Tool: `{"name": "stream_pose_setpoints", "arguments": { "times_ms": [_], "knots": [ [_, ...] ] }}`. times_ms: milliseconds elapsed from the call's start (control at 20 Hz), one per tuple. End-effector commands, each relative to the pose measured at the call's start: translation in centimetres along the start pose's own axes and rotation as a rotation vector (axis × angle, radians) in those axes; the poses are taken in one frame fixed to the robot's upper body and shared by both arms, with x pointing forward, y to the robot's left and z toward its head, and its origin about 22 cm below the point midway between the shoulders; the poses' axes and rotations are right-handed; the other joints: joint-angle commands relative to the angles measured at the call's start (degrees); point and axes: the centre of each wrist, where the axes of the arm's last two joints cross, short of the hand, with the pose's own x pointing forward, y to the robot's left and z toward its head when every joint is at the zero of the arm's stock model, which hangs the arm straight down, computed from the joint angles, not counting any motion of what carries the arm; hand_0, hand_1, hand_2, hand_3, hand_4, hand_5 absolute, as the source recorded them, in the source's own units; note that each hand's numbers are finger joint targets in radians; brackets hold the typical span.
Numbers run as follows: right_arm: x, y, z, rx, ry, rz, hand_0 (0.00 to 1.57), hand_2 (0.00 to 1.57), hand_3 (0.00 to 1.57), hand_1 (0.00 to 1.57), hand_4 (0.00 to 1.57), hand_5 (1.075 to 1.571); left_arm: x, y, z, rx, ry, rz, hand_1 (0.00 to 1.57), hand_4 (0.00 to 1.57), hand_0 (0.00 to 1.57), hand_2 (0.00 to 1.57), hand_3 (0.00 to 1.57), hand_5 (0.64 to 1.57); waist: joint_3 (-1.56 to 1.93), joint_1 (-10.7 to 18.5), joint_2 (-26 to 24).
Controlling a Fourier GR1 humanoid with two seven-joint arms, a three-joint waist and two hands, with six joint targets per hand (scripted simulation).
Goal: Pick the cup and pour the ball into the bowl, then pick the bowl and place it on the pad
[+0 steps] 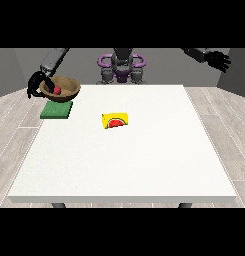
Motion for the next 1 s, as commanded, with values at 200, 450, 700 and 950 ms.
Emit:
{"name": "stream_pose_setpoints", "arguments": {
  "times_ms": [200, 450, 700, 950],
  "knots": [
    [0.8, 1.3, -0.8, -0.043, -0.039, -0.059, 1.57, 1.57, 0.0, 1.57, 0.75, 1.566, 1.3, 4.5, 0.0, 0.052, -0.065, 0.027, 0.0, 1.19, 0.0, 0.0, 0.0, 1.557, 0.01, 0.35, 3.85],
    [1.5, -5.2, -1.8, -0.2, -0.023, -0.074, 1.22, 1.41, 1.3, 1.22, 0.0, 1.553, 3.5, 7.3, -0.1, 0.035, -0.134, 0.01, 0.0, 1.19, 0.0, 0.0, 0.0, 1.558, 0.01, 0.42, 8.21],
    [-0.2, -2.5, -1.7, -0.079, 0.042, -0.065, 0.32, 0.48, 0.73, 0.32, 0.0, 1.495, 2.6, 5.8, 0.2, 0.042, -0.072, 0.001, 0.0, 1.18, 0.0, 0.0, 0.0, 1.552, 0.02, 0.39, 4.7],
    [2.1, -1.9, -2.5, -0.056, 0.075, -0.043, 0.0, 0.0, 0.12, 0.0, 0.0, 1.369, 2.6, 2.0, -1.5, -0.043, -0.018, 0.003, 0.0, 1.08, 0.0, 0.0, 0.0, 1.567, 0.06, 0.09, -0.11]
  ]
}}
